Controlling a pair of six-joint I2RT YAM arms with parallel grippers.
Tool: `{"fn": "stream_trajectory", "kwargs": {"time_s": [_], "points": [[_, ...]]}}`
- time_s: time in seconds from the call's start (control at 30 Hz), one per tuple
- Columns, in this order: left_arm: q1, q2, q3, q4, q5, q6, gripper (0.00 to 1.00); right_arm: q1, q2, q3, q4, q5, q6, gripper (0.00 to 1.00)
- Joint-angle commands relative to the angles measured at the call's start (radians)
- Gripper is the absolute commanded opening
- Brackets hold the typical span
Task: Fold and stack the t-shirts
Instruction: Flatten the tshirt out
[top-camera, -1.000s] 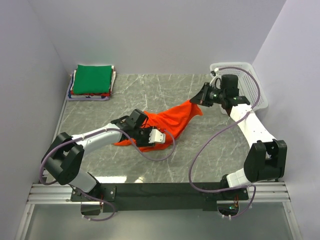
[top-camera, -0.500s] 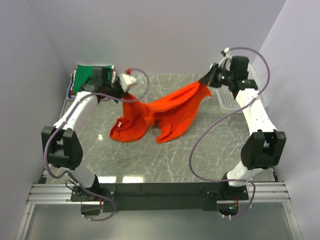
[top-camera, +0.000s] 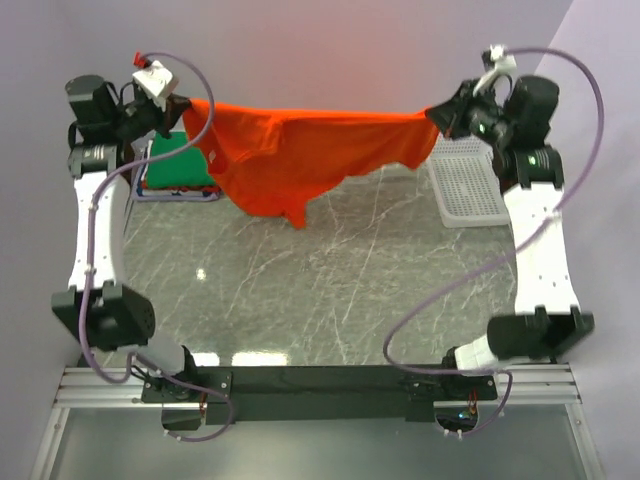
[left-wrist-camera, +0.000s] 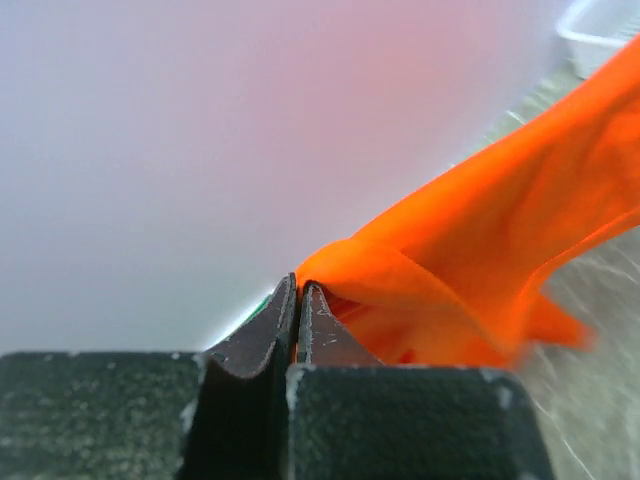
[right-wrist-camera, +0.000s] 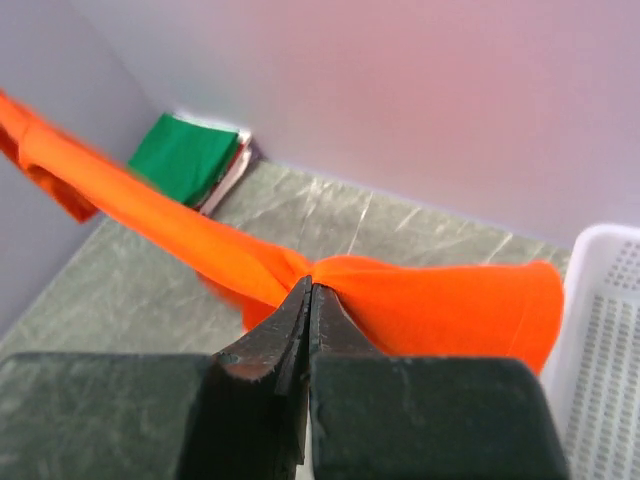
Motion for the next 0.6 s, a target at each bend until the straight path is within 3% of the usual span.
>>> {"fn": "stream_trajectory", "kwargs": {"time_s": [0.0,0.03,0.1,0.13,0.17,0.23,0.27,0.37,0.4,0.47,0.5,0.53,0.57], "points": [[0.015,-0.176,-0.126,-0.06,0.129,0.087,0.0,-0.009,-0.177,-0.176,-0.029,-0.047,-0.163,0.0],[0.015,-0.213,-0.176,-0.19,0.161,0.215,0.0,-0.006,-0.211,-0.272,-0.049,-0.058,-0.206,0.0],[0.013,-0.319,-0.336,-0.316,0.181,0.323,0.0,0.0,-0.294,-0.368,-0.133,-0.038,-0.323,0.0],[0.013,-0.351,-0.387,-0.391,0.181,0.477,0.0,0.0,-0.314,-0.411,-0.173,-0.035,-0.378,0.0],[0.015,-0.403,-0.481,-0.548,0.168,0.539,0.0,0.0,-0.353,-0.501,-0.211,-0.029,-0.435,0.0],[0.015,-0.449,-0.578,-0.687,0.136,0.654,0.0,0.002,-0.395,-0.596,-0.32,-0.037,-0.568,0.0],[0.015,-0.486,-0.667,-0.864,0.096,0.837,0.0,0.013,-0.419,-0.668,-0.377,-0.032,-0.63,0.0],[0.015,-0.538,-0.808,-1.041,0.004,0.998,0.01,0.1,-0.453,-0.776,-0.546,0.061,-0.806,0.0],[0.015,-0.542,-0.823,-1.057,-0.012,1.017,0.03,0.144,-0.455,-0.795,-0.607,0.103,-0.877,0.17],[0.015,-0.525,-0.817,-1.071,-0.032,0.994,0.26,0.146,-0.453,-0.803,-0.638,0.153,-0.919,0.49],[0.015,-0.514,-0.806,-1.071,-0.042,0.988,0.39,0.142,-0.449,-0.789,-0.646,0.158,-0.935,0.7],[0.015,-0.502,-0.789,-1.053,-0.041,0.941,0.43,0.142,-0.44,-0.755,-0.637,0.157,-0.933,0.81],[0.015,-0.468,-0.756,-1.018,-0.036,0.908,0.47,0.14,-0.414,-0.737,-0.617,0.149,-0.914,0.84]]}}
